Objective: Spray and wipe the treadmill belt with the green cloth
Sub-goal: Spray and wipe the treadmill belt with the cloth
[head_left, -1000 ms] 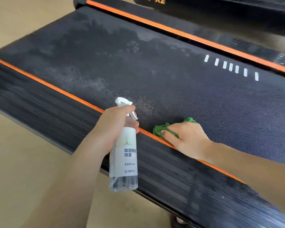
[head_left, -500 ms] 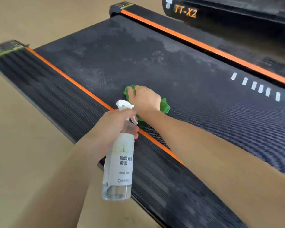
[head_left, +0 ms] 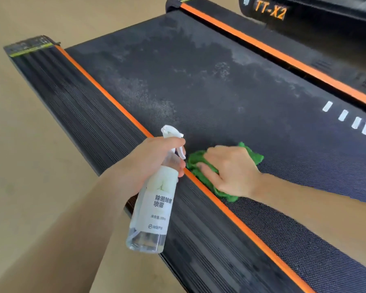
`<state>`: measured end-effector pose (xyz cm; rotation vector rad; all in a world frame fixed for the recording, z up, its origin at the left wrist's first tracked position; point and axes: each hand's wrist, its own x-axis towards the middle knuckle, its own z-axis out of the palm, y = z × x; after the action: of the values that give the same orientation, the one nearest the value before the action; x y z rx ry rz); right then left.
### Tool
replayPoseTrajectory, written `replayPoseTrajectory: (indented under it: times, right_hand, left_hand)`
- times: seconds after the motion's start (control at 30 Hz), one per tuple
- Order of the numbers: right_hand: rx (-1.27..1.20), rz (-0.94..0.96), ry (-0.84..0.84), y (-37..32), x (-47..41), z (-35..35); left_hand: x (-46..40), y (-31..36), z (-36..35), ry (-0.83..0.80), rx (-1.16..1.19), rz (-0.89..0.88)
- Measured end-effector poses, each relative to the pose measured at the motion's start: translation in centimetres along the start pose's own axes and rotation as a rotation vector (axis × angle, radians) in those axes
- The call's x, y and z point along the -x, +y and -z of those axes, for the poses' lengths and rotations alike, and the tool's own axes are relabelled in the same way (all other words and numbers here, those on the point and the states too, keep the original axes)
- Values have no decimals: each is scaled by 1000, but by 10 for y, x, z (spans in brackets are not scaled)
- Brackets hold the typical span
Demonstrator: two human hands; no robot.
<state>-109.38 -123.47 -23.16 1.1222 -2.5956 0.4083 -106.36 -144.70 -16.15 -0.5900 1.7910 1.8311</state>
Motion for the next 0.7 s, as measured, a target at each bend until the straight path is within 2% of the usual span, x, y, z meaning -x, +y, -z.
replayPoseTrajectory:
  times: [0.13,0.2,0.27,0.47,0.6,0.63,0.7]
  right_hand:
    - [134,-424,7,14,-86,-28]
    - [147,-538,-41,15,-104,-34]
    - [126,-502,-106,6,-87,-24]
    - [-36,-110,-228,-23,59,36]
    - [-12,186,-194,5,38,25]
    - [31,160,-173,12,20,18]
    - [139,-67,-101,25,-17,5]
  left_hand:
    - [2,1,0,-42,60,57]
    - [2,0,-2,-53,77,65]
    - [2,-1,0,-33,75,43]
    - [1,-4,8,-37,52,22]
    - [-2,-2,-2,-90,-15,-4]
    - [-2,-2,-4,-105,-39,-12]
    - [-3,-3,-7,-121,-64,-24]
